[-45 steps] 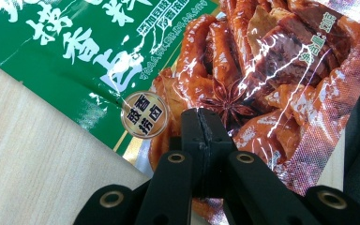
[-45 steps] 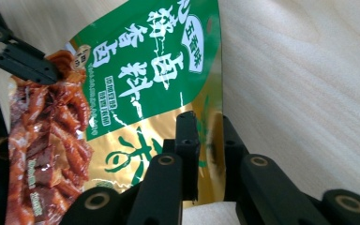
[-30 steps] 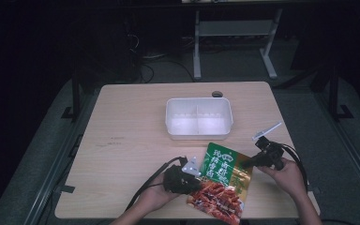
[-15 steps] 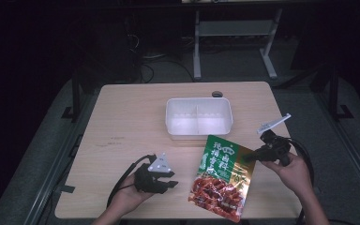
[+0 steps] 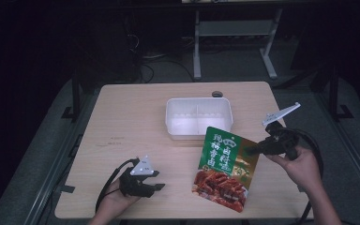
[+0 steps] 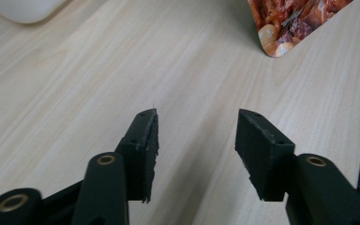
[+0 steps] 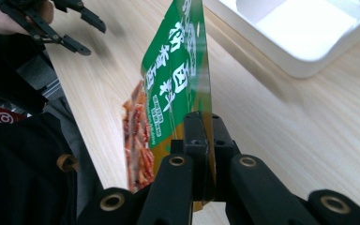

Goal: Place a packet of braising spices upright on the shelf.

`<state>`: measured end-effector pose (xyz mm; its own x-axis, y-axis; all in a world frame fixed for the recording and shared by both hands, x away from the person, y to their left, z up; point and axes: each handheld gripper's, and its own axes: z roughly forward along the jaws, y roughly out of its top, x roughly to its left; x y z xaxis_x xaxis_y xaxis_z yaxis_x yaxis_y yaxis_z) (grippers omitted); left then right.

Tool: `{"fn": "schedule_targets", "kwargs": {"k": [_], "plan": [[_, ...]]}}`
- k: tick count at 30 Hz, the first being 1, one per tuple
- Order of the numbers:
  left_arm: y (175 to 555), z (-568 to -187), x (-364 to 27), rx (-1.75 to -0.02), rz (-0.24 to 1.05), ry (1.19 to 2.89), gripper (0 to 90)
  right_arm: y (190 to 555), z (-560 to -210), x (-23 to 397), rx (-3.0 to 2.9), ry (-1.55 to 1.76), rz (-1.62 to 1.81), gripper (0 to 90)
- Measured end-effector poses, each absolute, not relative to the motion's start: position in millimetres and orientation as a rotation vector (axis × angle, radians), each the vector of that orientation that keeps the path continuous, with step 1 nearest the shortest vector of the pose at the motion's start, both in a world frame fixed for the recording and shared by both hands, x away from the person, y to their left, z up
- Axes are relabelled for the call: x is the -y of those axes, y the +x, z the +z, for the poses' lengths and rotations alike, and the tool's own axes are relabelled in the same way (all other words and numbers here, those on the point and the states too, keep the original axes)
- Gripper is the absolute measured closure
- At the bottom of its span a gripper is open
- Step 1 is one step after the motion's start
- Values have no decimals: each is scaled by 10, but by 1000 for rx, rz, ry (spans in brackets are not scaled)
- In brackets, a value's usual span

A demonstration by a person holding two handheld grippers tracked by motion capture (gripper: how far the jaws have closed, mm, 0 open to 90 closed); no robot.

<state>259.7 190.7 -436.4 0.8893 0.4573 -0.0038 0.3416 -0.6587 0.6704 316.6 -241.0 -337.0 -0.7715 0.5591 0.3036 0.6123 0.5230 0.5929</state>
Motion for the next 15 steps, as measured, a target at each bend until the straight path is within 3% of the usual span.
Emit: {"fn": "schedule_targets", "kwargs": {"k": [9, 15], "plan": [[2614, -4379, -1979, -612, 238, 2325, 378, 3097, -3064, 2315, 2712, -950, -1121, 895], [2647, -4426, -2011, -633, 230, 2330, 368, 3027, -2911, 2253, 2732, -895, -1146, 896]]}}
